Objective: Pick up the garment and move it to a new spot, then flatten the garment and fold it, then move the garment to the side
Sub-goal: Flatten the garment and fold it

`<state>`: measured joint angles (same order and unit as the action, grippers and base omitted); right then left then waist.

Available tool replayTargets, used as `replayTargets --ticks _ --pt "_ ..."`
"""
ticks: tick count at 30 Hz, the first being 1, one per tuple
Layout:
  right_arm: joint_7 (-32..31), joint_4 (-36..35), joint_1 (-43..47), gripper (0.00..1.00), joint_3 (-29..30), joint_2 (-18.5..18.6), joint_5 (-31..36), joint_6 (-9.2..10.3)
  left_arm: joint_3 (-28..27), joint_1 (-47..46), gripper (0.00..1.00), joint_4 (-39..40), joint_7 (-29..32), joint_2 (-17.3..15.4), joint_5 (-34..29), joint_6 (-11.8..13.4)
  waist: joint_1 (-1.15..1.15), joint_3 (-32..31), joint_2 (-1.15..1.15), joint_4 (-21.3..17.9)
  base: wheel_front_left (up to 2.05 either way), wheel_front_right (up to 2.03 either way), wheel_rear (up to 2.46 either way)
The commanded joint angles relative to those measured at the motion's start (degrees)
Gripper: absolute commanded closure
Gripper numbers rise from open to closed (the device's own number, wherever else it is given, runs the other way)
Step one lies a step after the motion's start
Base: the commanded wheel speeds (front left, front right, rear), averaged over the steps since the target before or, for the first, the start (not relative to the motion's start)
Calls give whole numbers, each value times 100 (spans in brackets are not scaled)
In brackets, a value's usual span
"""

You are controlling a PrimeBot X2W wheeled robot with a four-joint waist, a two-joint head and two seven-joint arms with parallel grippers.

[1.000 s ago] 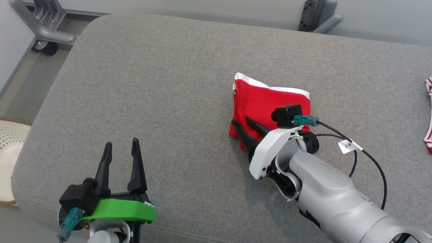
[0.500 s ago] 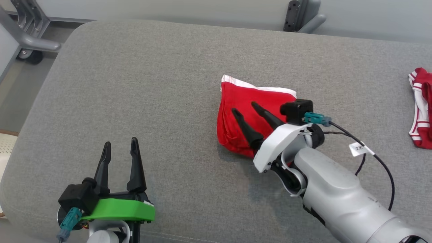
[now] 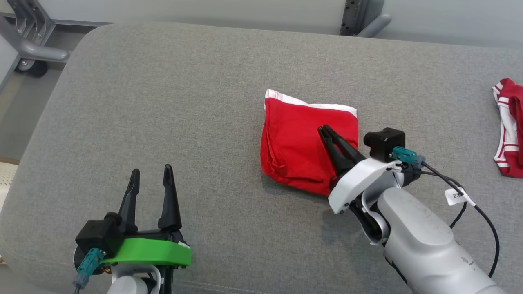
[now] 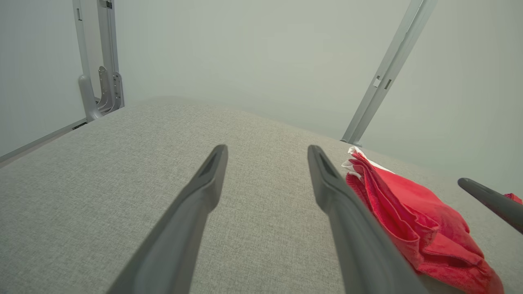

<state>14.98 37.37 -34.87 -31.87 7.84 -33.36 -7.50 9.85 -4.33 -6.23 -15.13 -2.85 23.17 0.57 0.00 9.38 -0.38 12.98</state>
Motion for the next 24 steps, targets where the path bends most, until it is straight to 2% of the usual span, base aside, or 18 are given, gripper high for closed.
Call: replayTargets --ticks 1,15,24 --pt "22 54 142 100 12 -62 131 2 -3 -103 0 -14 -1 -11 51 -2 0 27 38 66 0 0 0" --pt "23 850 -44 100 -91 -334 564 3 76 -142 0 -49 -1 -10 65 -17 0 142 38 590 0 0 0" --pt "23 1447 -225 100 -570 -449 909 3 141 -132 0 -89 -1 -10 100 -15 0 196 38 929 0 0 0"
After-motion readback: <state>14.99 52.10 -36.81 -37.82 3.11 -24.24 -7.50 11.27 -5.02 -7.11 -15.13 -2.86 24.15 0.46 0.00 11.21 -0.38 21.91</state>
